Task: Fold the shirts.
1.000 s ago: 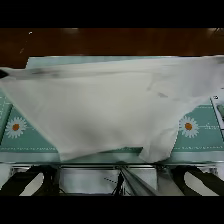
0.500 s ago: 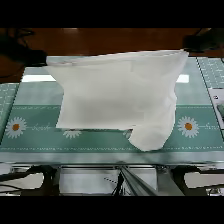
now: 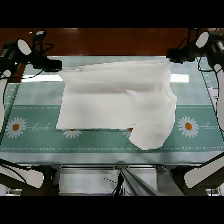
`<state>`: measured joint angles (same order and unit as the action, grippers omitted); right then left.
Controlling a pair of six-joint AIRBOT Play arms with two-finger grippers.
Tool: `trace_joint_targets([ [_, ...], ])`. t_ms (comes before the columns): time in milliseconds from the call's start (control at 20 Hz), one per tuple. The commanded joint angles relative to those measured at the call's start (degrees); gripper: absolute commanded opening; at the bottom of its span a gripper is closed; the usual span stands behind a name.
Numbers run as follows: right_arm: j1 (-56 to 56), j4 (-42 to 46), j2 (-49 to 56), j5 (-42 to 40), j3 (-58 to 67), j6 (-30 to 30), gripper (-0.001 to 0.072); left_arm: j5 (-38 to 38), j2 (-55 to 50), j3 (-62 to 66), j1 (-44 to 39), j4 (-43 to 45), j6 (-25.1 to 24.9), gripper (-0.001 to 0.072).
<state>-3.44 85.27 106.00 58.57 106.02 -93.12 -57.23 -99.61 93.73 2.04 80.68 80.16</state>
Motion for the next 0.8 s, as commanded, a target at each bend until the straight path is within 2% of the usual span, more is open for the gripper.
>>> trace_joint_targets([
  [0, 0.04, -0.85, 3.3, 4.0, 0.04, -2.32, 0.0044, 7.08, -2.95, 0.0, -0.04, -4.85, 0.04, 0.0018],
  [200, 0.04, -0.76, 1.9, 8.2, 0.07, -1.14, 0.0044, 8.55, -2.67, 0.02, -0.04, -7.74, 0.04, 0.0018],
  [350, 0.04, -0.17, -1.01, 16.26, 0.04, 2.29, 0.0044, -0.02, -1.9, 0.02, -0.04, -8.24, 0.0, 0.0018],
  [450, 0.04, -0.5, -1.57, 21.59, 0.04, 2.25, 0.0044, -6.19, -2.4, 0.0, 0.11, -8.26, 0.0, 0.0018],
  [700, 0.09, -3.28, 1.09, 28.89, 0.04, -1.2, 0.0046, -10.84, -4.26, 0.0, 0.15, -8.33, 0.11, 0.0019],
  [750, 0.04, -4.39, 1.55, 29.44, 0.04, -1.16, 0.0118, -11.98, -4.42, 0.0, 0.17, -8.31, 0.26, 0.0049],
])
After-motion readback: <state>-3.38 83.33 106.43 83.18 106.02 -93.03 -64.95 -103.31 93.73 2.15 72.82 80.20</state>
